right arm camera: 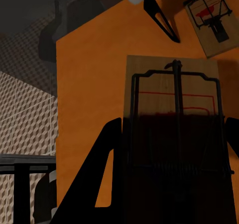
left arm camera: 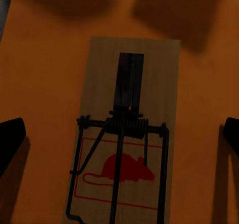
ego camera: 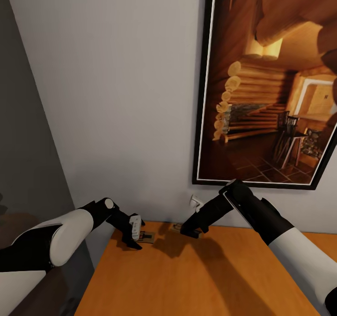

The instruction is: Take the four mousetraps from the cabinet in the bathroom and place them on the bathroom floor. Make sure all four end up on the same floor surface, and ensure that at least two of them are either under or directly next to the same bathroom sink.

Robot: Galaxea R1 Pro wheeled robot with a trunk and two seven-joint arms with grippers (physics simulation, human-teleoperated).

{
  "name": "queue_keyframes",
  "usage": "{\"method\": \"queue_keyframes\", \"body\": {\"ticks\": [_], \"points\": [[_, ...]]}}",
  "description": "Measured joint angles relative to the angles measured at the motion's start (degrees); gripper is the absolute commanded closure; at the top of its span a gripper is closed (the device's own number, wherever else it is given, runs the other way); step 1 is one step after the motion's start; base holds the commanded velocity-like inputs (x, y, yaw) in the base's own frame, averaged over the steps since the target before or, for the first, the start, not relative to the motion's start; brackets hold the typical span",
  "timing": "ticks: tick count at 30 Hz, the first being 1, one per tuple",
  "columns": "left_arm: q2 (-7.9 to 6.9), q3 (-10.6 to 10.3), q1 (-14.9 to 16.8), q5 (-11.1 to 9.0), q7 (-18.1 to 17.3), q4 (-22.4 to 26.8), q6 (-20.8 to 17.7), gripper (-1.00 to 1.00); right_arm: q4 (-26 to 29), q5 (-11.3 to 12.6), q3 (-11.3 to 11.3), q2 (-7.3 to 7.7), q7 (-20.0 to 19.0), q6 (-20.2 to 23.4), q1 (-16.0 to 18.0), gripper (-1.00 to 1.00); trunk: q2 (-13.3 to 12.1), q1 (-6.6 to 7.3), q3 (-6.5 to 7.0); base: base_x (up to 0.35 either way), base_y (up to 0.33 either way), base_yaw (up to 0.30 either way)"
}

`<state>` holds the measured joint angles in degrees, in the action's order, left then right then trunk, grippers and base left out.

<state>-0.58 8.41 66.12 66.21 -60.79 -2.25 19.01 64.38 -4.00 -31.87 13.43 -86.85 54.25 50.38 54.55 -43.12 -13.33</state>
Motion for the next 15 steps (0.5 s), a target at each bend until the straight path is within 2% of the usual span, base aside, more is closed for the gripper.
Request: {"method": "queue_keyframes", "body": {"ticks": [15], "points": [[0.07,0.0,0.0,0.0,0.0,0.0,0.0,-1.0,0.0,0.0,0.0,0.0,0.0,0.0,0.0,1.0,0.0,0.0,0.0,0.0,0.0,0.0]]}}
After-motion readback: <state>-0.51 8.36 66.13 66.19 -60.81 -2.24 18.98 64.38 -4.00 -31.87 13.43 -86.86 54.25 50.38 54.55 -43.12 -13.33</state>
